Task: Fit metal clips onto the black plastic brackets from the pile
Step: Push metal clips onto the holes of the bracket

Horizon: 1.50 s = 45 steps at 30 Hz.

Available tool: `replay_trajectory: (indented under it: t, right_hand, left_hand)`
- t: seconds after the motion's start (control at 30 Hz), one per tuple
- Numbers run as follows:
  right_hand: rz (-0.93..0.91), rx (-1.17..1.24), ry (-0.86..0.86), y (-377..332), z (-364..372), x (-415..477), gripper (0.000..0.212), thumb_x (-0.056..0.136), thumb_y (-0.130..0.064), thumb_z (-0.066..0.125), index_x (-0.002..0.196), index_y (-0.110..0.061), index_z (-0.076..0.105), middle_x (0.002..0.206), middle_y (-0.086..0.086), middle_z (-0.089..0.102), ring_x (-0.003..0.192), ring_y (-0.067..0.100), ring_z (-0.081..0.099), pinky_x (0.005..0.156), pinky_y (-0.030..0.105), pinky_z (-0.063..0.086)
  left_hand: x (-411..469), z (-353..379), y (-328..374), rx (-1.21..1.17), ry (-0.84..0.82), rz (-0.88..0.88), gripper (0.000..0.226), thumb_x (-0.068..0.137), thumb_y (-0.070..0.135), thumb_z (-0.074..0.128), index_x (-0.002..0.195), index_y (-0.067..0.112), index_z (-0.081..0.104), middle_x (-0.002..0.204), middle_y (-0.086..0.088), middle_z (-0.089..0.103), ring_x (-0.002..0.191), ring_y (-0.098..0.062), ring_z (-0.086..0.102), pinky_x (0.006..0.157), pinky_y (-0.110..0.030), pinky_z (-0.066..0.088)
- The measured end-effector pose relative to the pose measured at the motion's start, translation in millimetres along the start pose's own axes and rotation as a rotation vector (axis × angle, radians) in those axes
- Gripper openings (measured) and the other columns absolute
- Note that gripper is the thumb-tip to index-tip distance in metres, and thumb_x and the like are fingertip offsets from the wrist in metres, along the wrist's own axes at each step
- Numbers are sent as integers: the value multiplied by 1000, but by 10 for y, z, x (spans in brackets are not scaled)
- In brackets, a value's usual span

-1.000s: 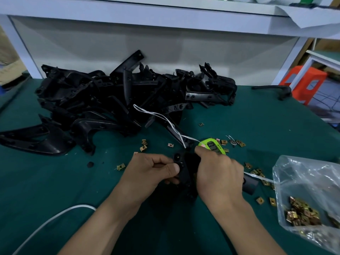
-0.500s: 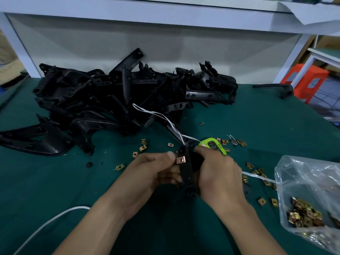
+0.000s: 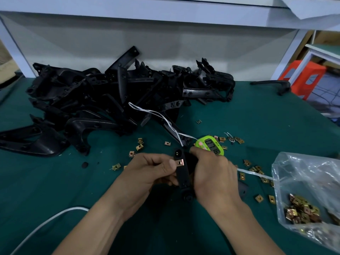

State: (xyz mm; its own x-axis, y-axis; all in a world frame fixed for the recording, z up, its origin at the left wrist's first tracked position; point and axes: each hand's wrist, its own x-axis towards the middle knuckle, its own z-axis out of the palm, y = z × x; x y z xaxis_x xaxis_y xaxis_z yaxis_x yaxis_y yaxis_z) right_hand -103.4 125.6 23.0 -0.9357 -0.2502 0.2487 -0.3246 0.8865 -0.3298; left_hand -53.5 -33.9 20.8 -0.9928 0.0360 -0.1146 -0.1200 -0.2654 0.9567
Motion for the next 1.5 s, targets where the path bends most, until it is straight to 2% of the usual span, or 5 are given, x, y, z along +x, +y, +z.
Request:
replay_trajectory:
  t: [0.43,0.57,0.93,1.13,1.5]
  right_hand:
    - [82,2,16,233,-21,140,55,77,-15,68,126,-40,63,91,7,73,86,38,64,67,36,34]
    - [73,-75,38,218,-33,140,42,76,-14,67,110,-39,65,72,-1,65,73,34,60,63,34,33]
    - [-17,7,-103,115,43,91,17,74,-24,66,79,-31,52,64,-8,57,64,28,53,57,34,36]
    - [246,84,-62,426,-197,225,37,71,-30,72,106,-43,69,72,-1,63,75,35,61,68,35,49]
    - [80,-11,-77,169,-1,116,48,74,-15,65,116,-39,63,76,0,63,82,36,62,65,35,35]
  left_hand:
    - [16,2,-39,295,422,210,16,85,14,77,79,28,81,71,-4,76,63,-10,67,63,-16,53]
    - [-13,54,-6,266,290,177,17,76,39,77,85,25,81,80,-3,77,73,-9,68,71,-16,53]
    - [-21,155,-14,178,265,29,13,83,20,77,79,9,82,84,-17,78,87,-33,74,86,-36,57]
    - [10,-425,216,85,728,214,23,88,11,73,67,16,81,66,-10,74,57,-15,61,55,-16,50]
    - [28,170,-67,108,397,219,22,87,5,72,89,23,84,86,-3,80,81,-10,74,70,-14,52]
